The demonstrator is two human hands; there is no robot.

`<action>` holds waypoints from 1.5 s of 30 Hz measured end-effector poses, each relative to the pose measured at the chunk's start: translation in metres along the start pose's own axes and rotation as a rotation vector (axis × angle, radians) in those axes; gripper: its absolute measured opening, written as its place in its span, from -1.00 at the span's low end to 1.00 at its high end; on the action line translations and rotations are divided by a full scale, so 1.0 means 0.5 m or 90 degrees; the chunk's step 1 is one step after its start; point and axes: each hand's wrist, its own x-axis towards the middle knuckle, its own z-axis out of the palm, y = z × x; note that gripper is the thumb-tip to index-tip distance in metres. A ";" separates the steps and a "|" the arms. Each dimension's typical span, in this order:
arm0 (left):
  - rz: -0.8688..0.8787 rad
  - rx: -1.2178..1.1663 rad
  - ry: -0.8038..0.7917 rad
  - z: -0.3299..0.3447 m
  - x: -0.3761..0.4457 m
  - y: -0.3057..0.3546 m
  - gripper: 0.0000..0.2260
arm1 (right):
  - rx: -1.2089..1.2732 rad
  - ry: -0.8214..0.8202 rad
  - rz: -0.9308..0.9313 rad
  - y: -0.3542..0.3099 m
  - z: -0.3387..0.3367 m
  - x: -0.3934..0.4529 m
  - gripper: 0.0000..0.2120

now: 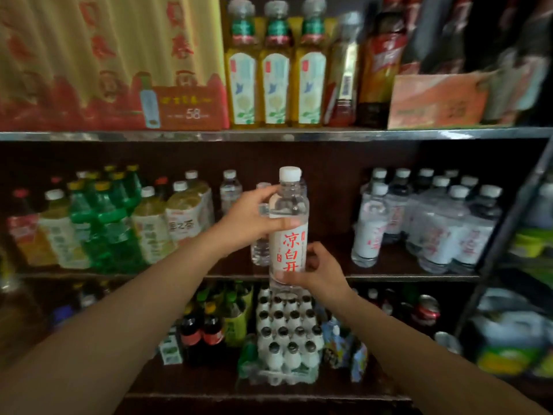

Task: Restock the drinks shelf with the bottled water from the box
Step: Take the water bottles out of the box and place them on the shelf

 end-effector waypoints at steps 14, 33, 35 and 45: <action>0.036 0.184 -0.331 0.303 0.303 0.024 -0.67 | -0.074 0.297 0.053 0.116 -0.337 0.020 -0.43; 0.091 0.663 -0.410 0.466 0.555 0.046 -0.63 | -0.109 0.451 0.180 0.189 -0.407 0.171 -0.57; 0.076 0.650 -0.408 0.470 0.573 0.043 -0.65 | -0.101 0.485 0.181 0.188 -0.406 0.184 -0.59; 0.067 0.573 -0.359 0.475 0.642 -0.007 -0.68 | -0.129 0.523 0.167 0.207 -0.396 0.276 -0.93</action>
